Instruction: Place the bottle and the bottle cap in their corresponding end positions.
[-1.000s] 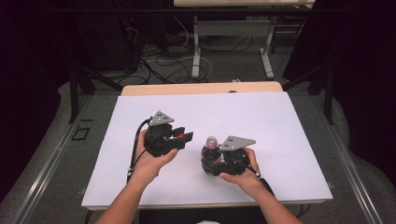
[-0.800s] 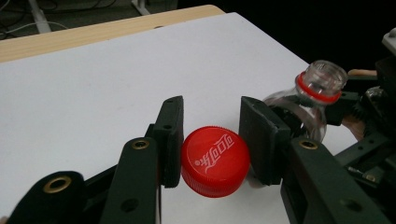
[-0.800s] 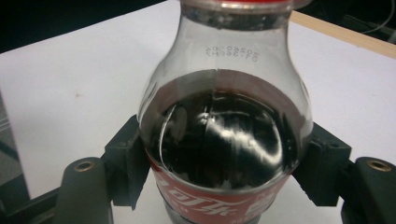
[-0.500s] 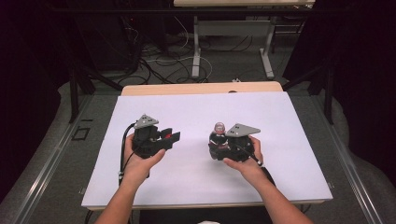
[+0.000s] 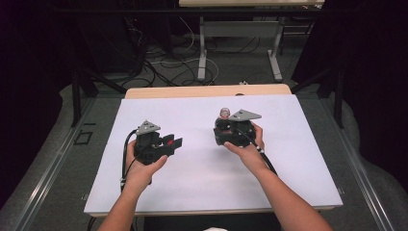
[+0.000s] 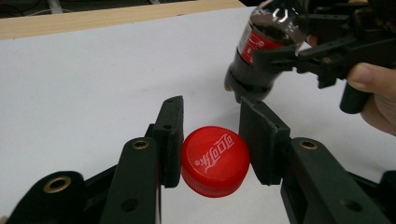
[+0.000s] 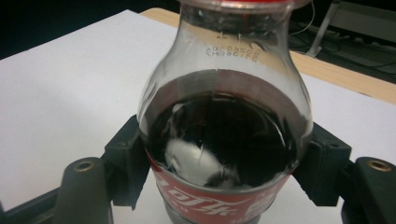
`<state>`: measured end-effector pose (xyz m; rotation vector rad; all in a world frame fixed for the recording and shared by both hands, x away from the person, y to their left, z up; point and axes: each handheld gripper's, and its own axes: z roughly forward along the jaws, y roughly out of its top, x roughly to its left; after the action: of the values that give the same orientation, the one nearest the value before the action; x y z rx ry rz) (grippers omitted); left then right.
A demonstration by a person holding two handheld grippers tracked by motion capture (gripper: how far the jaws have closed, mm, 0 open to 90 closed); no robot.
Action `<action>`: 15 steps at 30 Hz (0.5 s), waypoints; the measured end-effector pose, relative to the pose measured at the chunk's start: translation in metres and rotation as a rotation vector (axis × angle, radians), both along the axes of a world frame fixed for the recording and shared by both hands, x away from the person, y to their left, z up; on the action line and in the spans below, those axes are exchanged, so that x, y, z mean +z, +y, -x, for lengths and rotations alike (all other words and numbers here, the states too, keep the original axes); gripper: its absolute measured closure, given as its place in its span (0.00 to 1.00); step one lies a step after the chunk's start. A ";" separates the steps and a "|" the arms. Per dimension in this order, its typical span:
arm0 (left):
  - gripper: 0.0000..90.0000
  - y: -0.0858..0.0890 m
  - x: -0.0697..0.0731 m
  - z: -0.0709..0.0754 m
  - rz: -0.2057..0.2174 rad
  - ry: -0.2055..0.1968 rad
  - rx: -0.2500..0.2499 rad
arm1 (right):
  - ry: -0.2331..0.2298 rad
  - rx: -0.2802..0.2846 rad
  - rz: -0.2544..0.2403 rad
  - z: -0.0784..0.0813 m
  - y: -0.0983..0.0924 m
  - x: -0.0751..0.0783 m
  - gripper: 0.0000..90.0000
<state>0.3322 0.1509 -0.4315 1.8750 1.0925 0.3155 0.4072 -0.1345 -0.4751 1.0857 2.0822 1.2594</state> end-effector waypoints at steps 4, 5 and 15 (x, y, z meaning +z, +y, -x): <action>0.68 0.000 -0.002 -0.001 -0.005 0.006 -0.002 | 0.022 -0.014 -0.013 -0.017 0.007 -0.004 0.33; 0.68 0.000 -0.002 0.000 0.004 0.013 0.000 | 0.018 -0.018 -0.016 -0.021 0.009 -0.006 0.33; 0.68 0.007 -0.006 -0.003 0.009 0.017 0.012 | 0.019 -0.021 -0.025 -0.048 0.028 -0.027 0.33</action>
<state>0.3350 0.1582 -0.4371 1.8671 1.1153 0.3009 0.4551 -0.1066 -0.5019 1.1314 2.0688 1.2733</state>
